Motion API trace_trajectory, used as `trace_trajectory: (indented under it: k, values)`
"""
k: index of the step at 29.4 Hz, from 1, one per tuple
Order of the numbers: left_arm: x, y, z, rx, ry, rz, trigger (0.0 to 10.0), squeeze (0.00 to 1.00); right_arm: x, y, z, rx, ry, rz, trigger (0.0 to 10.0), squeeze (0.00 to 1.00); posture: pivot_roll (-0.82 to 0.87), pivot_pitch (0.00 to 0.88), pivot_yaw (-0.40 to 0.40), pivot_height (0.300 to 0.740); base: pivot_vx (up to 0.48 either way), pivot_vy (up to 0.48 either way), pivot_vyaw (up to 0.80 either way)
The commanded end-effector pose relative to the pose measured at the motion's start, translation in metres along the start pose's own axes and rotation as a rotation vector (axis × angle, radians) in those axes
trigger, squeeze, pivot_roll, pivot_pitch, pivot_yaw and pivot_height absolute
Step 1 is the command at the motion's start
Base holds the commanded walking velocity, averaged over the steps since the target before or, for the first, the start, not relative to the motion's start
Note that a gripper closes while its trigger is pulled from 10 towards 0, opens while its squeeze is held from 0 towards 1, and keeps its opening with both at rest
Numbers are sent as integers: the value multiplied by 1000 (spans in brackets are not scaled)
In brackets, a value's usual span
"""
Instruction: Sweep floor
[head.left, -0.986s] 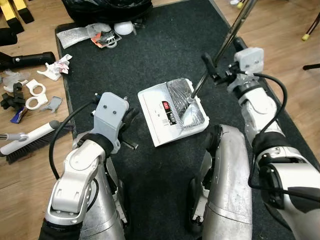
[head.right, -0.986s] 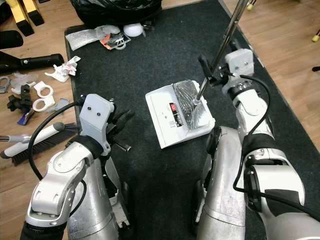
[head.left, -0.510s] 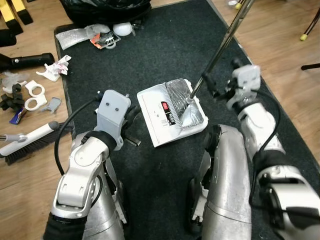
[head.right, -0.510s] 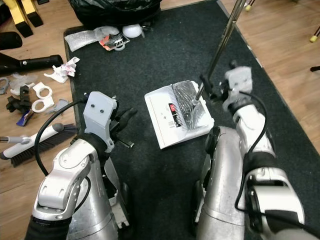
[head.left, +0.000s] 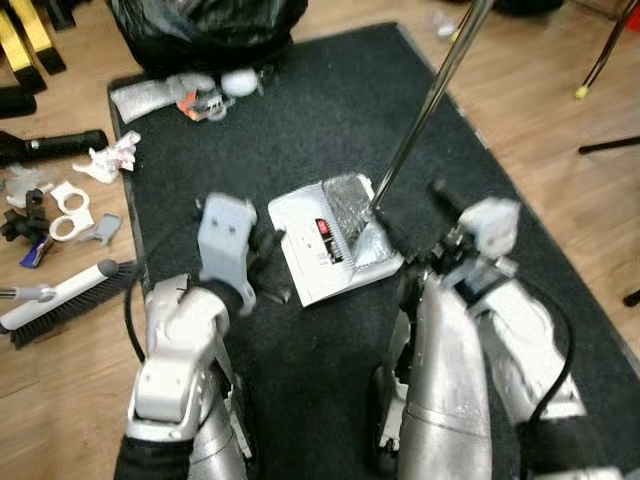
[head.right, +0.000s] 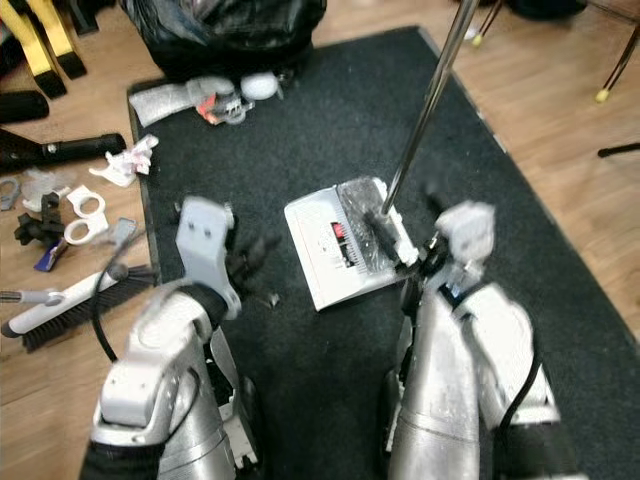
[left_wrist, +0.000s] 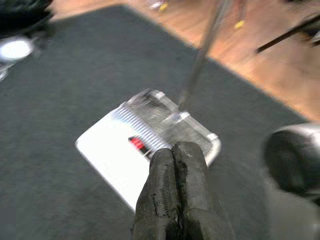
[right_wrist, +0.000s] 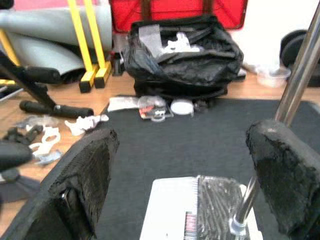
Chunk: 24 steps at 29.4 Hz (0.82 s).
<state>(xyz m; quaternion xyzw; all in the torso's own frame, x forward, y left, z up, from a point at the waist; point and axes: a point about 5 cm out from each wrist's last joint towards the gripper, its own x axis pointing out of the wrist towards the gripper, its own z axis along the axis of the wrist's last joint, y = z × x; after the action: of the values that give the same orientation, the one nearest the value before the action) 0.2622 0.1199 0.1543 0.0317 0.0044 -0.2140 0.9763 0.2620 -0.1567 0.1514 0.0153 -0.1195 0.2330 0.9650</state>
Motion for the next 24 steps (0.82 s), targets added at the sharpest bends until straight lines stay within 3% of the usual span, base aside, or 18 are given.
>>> trace_trajectory:
  k: [1,8,9,11,13,24]
  values:
    - [-1,2,-6,-13,4,81,10000,0,-6,6,3,26,13,-4,10000,0,-154,93,-103,414,0,0,0]
    - [4,3,-10,2,-1,80,10000,0,-15,17,0,79,32,-27,10000,0,-163,62,-98,429,0,0,0]
    - [15,4,-13,6,-10,74,10000,0,-11,13,-7,133,40,-55,10000,0,-160,33,-100,439,0,0,0]
    - [21,5,-13,4,-13,73,10000,0,-7,12,-9,147,50,-60,10000,0,-161,21,-102,444,0,0,0]
    - [28,7,-14,2,-15,73,10000,0,-1,10,-9,132,62,-36,10000,0,-153,15,-111,454,0,0,0]
    - [35,9,-15,-11,-23,83,10000,0,3,7,-8,150,100,-22,10000,0,-151,6,-133,499,0,0,0]
